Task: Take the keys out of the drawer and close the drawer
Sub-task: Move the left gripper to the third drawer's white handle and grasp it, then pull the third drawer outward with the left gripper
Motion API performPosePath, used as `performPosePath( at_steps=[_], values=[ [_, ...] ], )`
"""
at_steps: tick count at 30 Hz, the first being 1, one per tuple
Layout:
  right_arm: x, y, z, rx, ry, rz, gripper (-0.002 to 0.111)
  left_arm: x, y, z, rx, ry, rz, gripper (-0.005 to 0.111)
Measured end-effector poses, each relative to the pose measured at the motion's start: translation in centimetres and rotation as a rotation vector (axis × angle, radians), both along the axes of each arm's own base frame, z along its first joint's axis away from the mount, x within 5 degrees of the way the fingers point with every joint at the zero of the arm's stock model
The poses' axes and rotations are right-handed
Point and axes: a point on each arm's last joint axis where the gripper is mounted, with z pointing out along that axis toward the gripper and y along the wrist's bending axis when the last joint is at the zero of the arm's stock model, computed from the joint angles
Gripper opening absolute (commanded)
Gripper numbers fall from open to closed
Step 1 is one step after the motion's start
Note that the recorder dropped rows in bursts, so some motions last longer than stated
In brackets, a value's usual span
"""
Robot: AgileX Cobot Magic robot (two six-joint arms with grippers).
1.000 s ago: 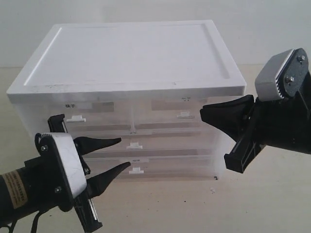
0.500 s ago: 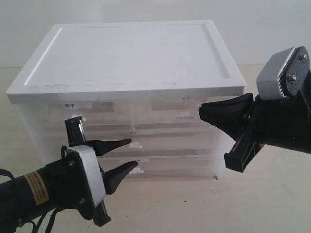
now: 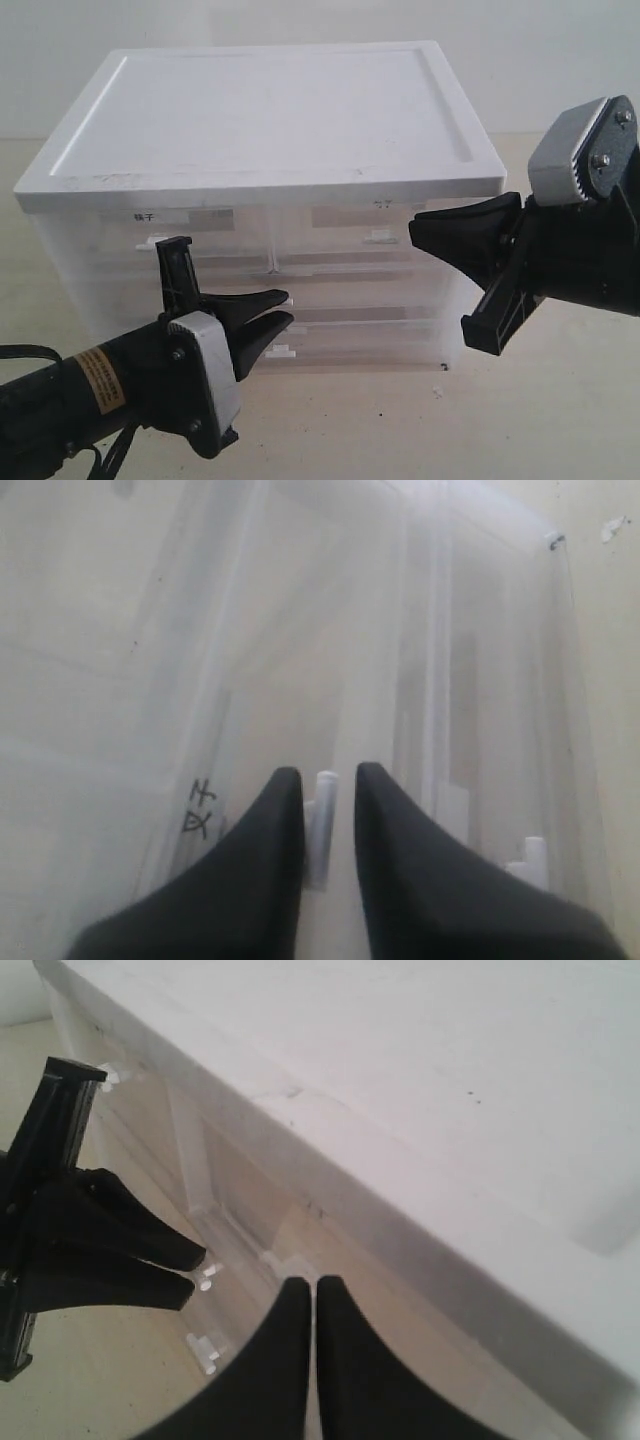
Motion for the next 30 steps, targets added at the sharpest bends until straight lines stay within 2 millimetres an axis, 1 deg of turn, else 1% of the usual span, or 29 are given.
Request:
performPosePath(
  at_steps=[3,8,17,24,30],
  values=[
    [0.0,0.0,0.0,0.001,0.000,-0.001,0.000,0.0,0.0,0.0,0.001,-0.006,0.001,0.005],
    [0.6,-0.5,0.0,-0.003,0.000,-0.087,0.000,-0.6,-0.4,0.0,0.036,-0.045,0.001,0.005],
    [1.1,-0.8,0.1,-0.014,-0.038,-0.147,0.000,-2.1,-1.2,-0.2,0.098,-0.088,0.045,0.005],
    [1.2,-0.8,0.1,-0.016,-0.036,-0.165,0.000,-4.1,-1.8,-0.4,0.130,-0.112,0.001,0.005],
    [1.2,-0.9,0.1,-0.020,-0.040,-0.166,0.000,-5.5,-1.8,-0.6,0.153,-0.112,0.014,0.005]
  ],
)
